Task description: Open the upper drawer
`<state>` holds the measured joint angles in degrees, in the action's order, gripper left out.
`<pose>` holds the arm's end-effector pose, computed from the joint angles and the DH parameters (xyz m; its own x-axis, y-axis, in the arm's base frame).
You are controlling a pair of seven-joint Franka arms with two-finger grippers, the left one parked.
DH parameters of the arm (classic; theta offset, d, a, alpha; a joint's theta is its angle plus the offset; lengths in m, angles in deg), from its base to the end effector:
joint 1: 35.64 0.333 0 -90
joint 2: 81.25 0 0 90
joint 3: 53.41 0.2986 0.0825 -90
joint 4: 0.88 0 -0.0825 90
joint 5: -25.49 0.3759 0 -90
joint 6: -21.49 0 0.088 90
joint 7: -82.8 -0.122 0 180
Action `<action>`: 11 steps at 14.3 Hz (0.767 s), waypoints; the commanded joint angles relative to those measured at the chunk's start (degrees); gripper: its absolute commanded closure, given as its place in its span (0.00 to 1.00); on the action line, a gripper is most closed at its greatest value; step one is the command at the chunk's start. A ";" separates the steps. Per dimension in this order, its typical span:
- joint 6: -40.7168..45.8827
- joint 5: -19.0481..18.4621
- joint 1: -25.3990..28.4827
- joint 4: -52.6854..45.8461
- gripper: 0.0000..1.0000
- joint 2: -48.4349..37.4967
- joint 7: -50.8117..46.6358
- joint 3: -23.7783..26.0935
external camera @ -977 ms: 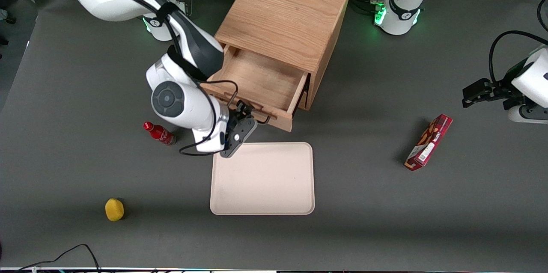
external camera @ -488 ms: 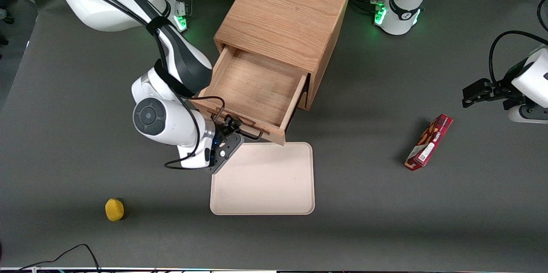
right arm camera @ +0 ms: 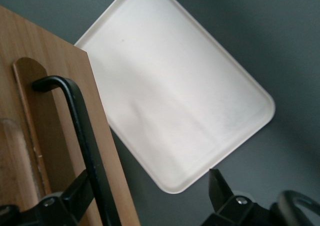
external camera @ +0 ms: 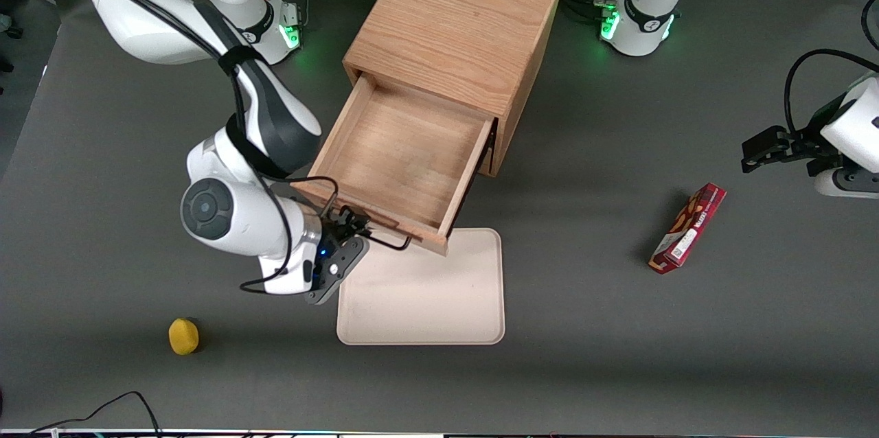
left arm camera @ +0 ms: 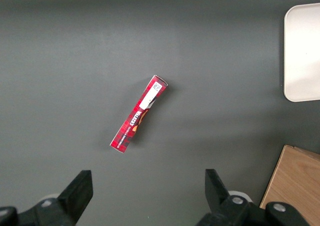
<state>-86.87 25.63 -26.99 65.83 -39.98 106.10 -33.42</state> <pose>0.6703 0.2896 0.3656 0.6862 0.7169 0.1233 0.7251 -0.6605 -0.1949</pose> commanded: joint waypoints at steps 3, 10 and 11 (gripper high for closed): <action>2.97 -1.19 0.84 -8.07 0.00 3.64 3.95 -2.16; 15.11 -0.40 0.67 -10.10 0.00 -10.14 -2.34 -1.45; 15.63 0.21 0.58 -10.02 0.00 -11.99 -8.21 -1.54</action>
<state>-72.83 25.52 -26.53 54.26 -46.96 104.95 -34.28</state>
